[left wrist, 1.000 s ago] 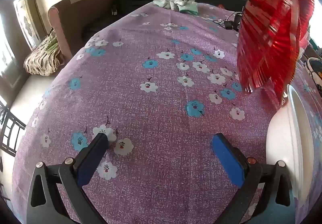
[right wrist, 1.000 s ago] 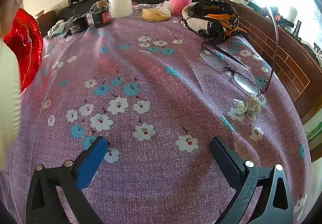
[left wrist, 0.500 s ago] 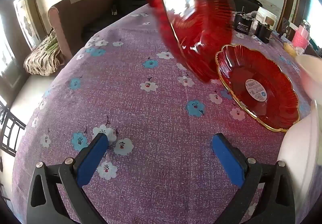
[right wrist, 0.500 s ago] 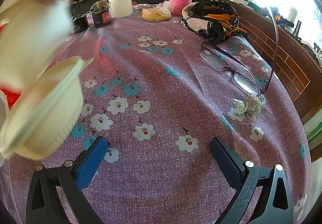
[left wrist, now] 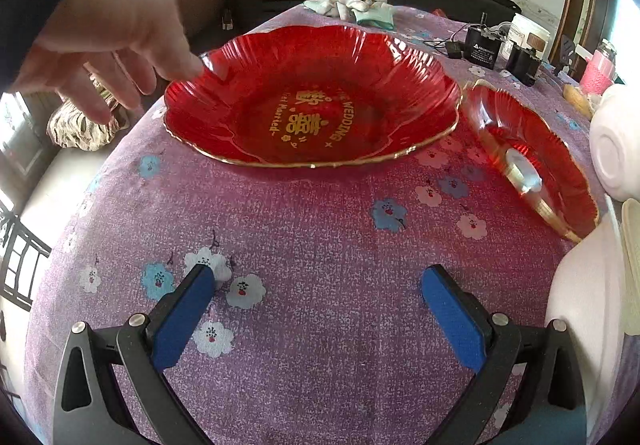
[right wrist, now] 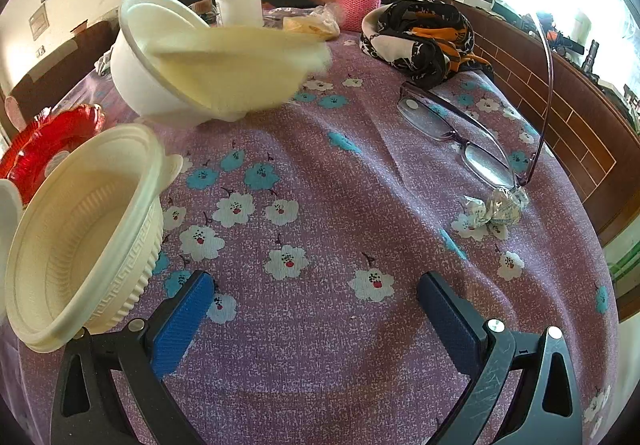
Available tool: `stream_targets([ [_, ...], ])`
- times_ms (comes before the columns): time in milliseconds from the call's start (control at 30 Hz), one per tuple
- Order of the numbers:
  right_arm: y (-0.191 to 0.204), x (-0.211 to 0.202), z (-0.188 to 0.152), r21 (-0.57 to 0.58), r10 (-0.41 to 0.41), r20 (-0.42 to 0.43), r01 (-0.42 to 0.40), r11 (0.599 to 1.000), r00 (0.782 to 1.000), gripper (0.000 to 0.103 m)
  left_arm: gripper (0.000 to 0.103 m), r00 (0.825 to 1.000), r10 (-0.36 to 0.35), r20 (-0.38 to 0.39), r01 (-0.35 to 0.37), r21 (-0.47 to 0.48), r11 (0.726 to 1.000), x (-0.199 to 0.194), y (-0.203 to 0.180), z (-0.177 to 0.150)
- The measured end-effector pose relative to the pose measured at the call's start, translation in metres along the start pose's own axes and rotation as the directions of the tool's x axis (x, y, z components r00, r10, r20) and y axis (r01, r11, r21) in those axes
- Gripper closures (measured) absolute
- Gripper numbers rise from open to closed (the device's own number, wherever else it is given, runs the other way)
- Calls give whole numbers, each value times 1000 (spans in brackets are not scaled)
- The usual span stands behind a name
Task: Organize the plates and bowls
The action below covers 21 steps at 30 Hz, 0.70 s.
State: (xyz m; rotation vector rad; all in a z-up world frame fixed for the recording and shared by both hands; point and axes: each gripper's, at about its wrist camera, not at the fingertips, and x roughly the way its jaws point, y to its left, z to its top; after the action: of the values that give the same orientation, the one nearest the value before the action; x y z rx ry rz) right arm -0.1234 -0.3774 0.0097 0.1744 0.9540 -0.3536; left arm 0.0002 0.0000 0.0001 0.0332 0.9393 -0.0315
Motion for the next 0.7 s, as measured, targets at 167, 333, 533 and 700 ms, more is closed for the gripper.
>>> stream_targets([
  [167, -1, 1, -1, 0, 0, 0, 0, 1000, 1000, 1, 0, 1000, 0, 0, 0, 0, 1000, 0, 0, 0],
  [333, -1, 1, -1, -1, -1, 0, 1, 1000, 1000, 1, 0, 1000, 0, 0, 0, 0, 1000, 0, 0, 0],
  [533, -1, 1, 0, -1, -1, 0, 1, 1000, 1000, 1, 0, 1000, 0, 0, 0, 0, 1000, 0, 0, 0],
  [700, -3, 1, 1, -1, -1, 0, 1, 1000, 1000, 1, 0, 1000, 0, 0, 0, 0, 1000, 0, 0, 0],
])
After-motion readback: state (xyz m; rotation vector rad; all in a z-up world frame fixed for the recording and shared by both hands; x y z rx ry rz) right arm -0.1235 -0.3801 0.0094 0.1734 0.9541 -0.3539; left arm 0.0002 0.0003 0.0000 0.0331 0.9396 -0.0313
